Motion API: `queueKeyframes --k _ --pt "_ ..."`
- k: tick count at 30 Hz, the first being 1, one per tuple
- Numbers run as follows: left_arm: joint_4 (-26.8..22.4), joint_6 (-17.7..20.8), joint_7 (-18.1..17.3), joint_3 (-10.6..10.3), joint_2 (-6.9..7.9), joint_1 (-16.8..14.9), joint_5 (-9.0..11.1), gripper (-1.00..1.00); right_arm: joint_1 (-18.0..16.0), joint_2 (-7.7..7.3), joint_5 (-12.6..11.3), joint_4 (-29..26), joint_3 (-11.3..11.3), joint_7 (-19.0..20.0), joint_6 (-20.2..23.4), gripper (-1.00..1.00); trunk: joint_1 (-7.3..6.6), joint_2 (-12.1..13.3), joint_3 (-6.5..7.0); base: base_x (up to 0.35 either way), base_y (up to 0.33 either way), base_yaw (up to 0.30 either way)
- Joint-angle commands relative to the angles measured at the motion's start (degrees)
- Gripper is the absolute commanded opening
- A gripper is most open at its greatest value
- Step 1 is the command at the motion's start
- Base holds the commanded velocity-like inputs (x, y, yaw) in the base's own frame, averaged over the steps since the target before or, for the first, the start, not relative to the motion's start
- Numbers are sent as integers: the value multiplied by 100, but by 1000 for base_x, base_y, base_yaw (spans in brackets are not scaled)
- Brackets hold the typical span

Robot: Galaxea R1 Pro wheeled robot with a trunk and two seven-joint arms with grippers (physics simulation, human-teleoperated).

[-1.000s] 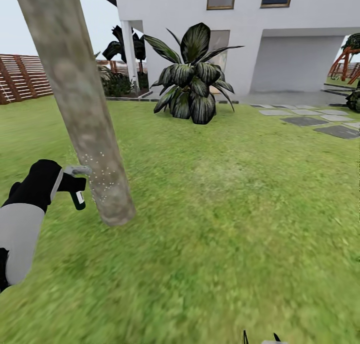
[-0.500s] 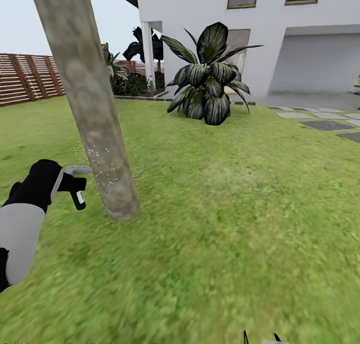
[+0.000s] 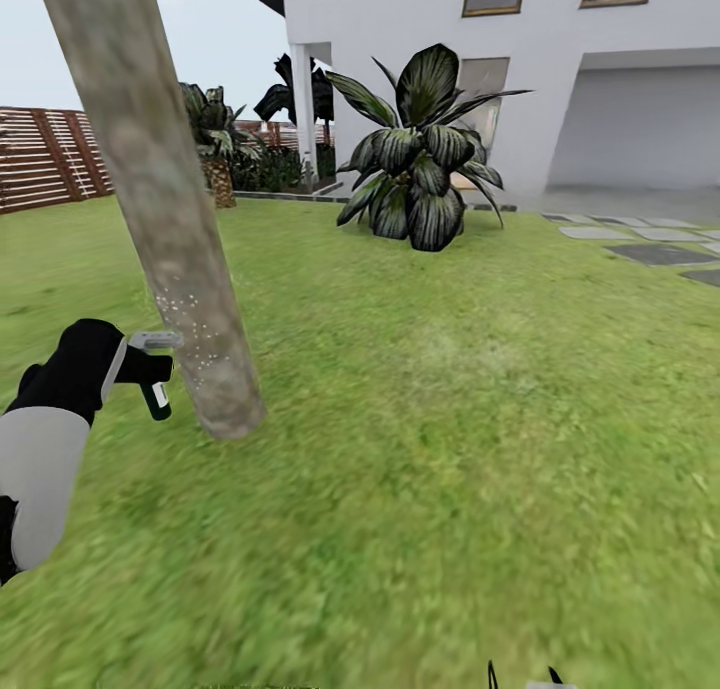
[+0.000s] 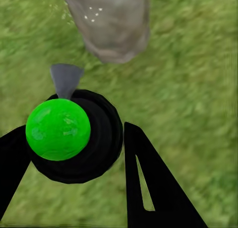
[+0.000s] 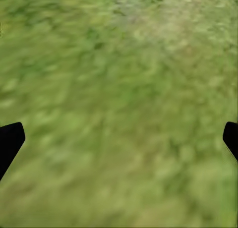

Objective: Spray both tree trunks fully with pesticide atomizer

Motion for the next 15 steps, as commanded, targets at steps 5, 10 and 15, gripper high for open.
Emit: queueKeyframes --k 5,10,15 --pt "0 0 0 -1 0 -16 -3 -100 0 2 0 1 -1 0 0 100 0 0 0 0 -275 271" --pt "0 0 0 5 -2 -18 -3 -100 0 2 3 4 -1 0 1 100 0 0 0 49 -275 210" --pt "0 0 0 15 -6 -12 1 -100 0 2 0 0 -1 0 3 100 0 0 0 93 -275 21"
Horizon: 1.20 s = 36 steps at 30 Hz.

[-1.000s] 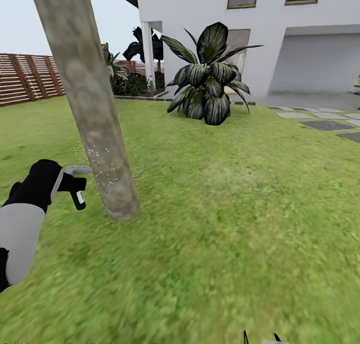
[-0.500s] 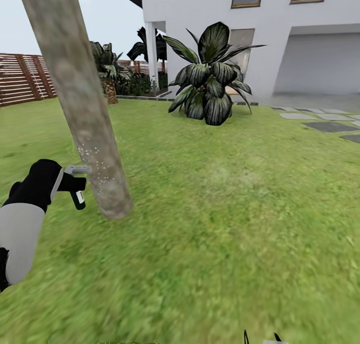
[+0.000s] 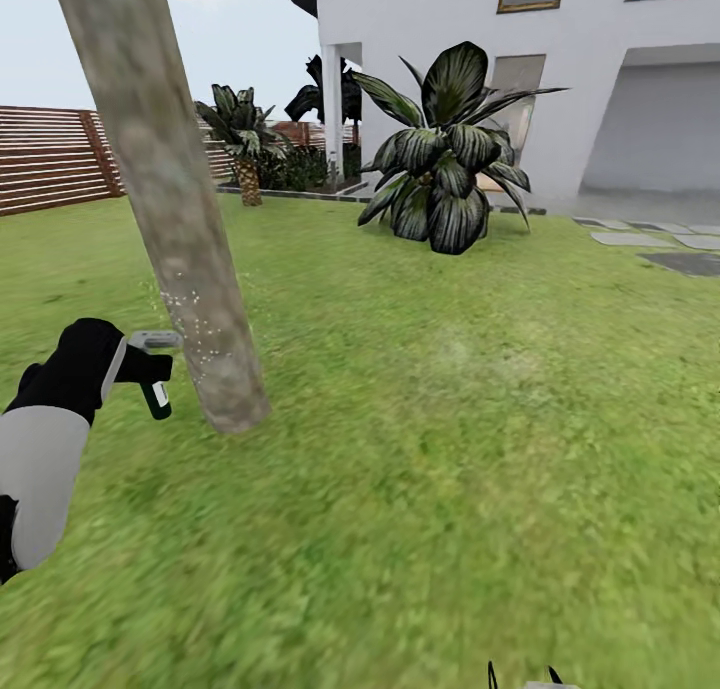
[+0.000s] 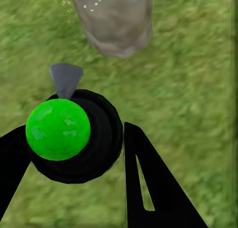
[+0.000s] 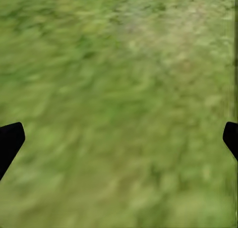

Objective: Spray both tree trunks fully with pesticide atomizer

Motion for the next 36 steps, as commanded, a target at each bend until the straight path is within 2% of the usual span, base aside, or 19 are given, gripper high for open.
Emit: queueKeyframes --k 1,19,36 --pt "0 0 0 1 0 3 0 -100 0 0 0 1 0 0 -1 100 0 0 0 95 -275 3" --pt "0 0 0 -6 2 -5 -4 -100 0 3 3 5 0 0 6 100 0 0 0 96 -275 6" --pt "0 0 0 1 2 2 -7 -100 0 9 4 8 0 0 -1 100 0 0 0 92 -275 266"
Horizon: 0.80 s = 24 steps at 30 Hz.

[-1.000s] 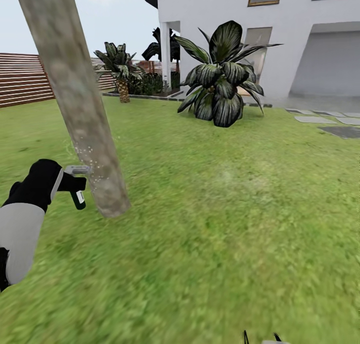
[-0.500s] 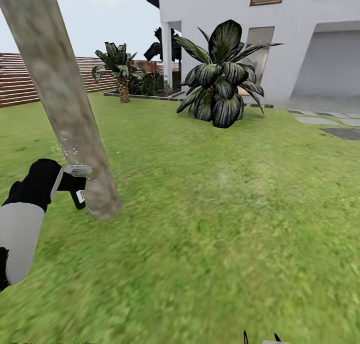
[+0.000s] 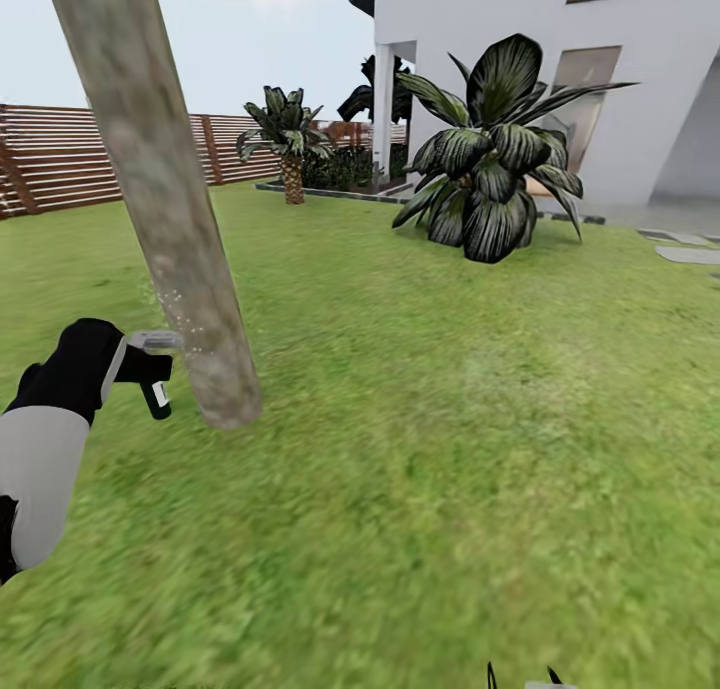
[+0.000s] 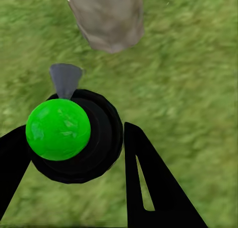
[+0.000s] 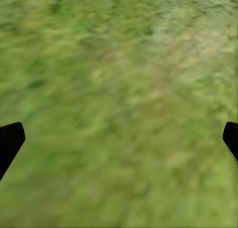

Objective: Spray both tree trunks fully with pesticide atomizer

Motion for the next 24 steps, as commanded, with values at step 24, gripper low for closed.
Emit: queueKeyframes --k 24 --pt "7 -1 0 18 6 18 -11 -100 0 0 5 0 0 0 7 100 0 0 0 212 -211 82"
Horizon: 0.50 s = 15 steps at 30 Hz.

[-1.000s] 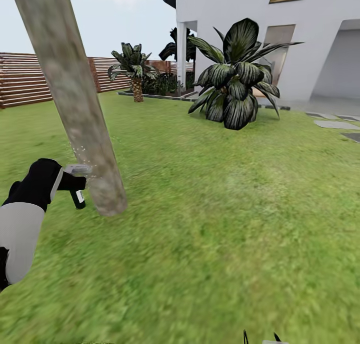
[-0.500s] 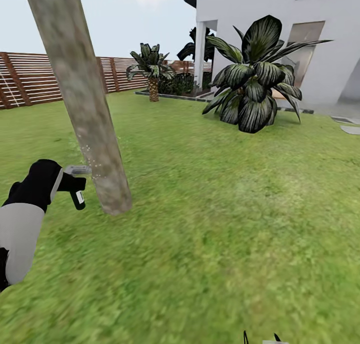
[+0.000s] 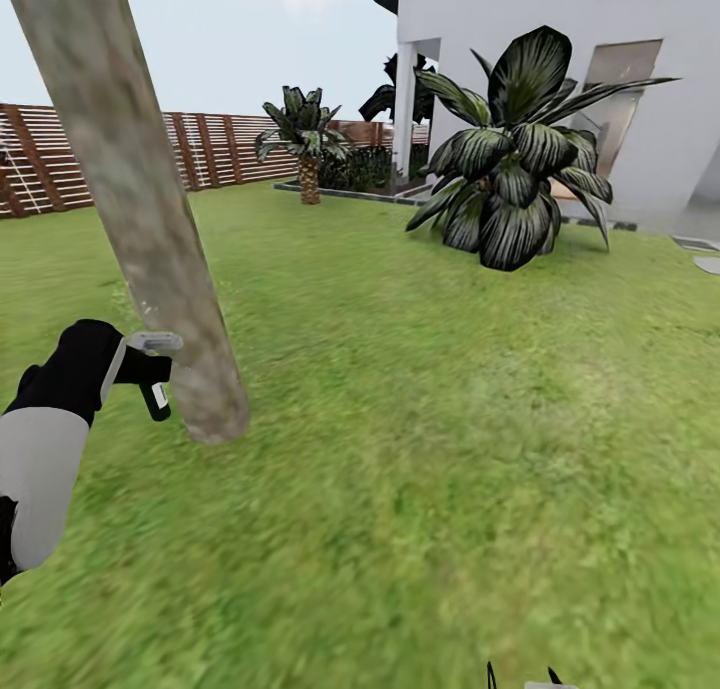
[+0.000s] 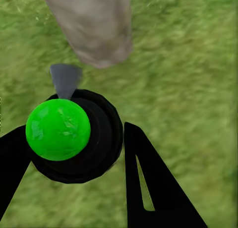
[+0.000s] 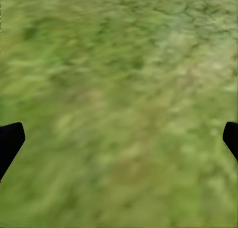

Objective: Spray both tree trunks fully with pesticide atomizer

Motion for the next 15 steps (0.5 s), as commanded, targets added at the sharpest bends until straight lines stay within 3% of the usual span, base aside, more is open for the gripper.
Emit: queueKeyframes --k 1,8,15 --pt "0 -2 0 0 0 0 -3 -100 0 0 0 0 0 0 0 100 0 0 0 241 -190 250" --pt "9 -6 0 9 0 0 -3 -100 0 0 0 -1 0 0 -4 100 0 0 0 241 -190 259" --pt "10 -7 0 11 5 7 -11 -100 0 -23 0 0 0 0 -9 100 0 0 0 231 -195 25"
